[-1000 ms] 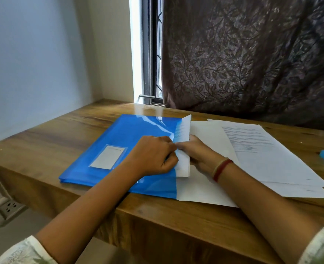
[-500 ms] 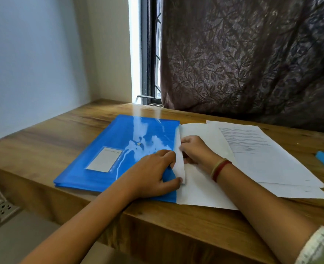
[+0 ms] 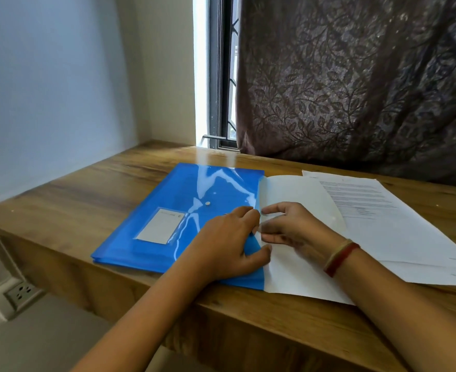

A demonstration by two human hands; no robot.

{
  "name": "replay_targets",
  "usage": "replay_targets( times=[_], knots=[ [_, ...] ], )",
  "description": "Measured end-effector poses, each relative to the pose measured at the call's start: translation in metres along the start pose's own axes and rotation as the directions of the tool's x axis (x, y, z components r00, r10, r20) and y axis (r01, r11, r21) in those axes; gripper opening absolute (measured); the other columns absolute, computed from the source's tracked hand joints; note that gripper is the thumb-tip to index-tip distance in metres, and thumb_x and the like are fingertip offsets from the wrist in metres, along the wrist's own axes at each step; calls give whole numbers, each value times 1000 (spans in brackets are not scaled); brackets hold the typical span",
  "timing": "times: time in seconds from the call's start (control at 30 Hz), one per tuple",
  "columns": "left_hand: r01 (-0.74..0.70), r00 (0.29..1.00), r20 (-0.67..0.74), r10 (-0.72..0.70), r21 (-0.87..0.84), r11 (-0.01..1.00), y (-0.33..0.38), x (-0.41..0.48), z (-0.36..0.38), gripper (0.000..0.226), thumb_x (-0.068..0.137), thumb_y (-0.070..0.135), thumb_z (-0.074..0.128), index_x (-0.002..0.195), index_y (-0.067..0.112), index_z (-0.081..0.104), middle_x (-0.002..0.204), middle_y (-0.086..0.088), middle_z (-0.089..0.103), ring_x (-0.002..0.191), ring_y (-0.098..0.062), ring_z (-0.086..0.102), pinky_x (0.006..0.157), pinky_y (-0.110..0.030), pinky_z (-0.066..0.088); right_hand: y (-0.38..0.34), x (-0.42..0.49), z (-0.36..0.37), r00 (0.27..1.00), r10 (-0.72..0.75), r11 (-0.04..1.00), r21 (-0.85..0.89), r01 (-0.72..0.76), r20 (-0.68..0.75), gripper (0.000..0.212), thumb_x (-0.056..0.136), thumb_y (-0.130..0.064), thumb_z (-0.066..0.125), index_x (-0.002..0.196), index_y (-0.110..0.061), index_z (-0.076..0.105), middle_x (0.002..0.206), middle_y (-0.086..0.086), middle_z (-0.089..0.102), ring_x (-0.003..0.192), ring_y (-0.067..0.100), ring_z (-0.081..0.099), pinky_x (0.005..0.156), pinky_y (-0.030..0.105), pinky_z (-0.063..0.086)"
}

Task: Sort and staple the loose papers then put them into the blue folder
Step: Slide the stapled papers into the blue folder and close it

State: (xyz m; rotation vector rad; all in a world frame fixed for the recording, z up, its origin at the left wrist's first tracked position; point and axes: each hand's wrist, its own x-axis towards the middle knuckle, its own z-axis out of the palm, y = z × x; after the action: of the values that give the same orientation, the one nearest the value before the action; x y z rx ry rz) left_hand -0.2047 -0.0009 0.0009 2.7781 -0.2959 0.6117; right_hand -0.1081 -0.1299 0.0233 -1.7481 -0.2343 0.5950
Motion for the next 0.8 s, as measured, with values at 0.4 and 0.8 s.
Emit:
replay_targets(
  times=[0.4, 0.8],
  knots=[
    [4, 999, 40, -4, 20, 1000, -1, 0, 2, 52, 77, 68, 27, 103, 28, 46, 102, 9, 51, 76, -5, 50, 65, -21, 45, -11, -3, 14, 995, -51, 979, -192, 67, 86, 16, 96, -1, 48, 93, -11, 61, 66, 7, 59, 47, 9, 57, 47, 18, 50],
    [12, 976, 213, -49, 171, 985, 20, 18, -16, 51, 87, 73, 37, 120, 35, 42, 98, 9, 58, 77, -5, 55, 70, -19, 45, 17, 13, -112, 784, -498, 710, -693, 125, -370, 32, 94, -37, 58, 120, -19, 61, 128, 4, 57, 114, 23, 55, 97, 37, 48]
  ],
)
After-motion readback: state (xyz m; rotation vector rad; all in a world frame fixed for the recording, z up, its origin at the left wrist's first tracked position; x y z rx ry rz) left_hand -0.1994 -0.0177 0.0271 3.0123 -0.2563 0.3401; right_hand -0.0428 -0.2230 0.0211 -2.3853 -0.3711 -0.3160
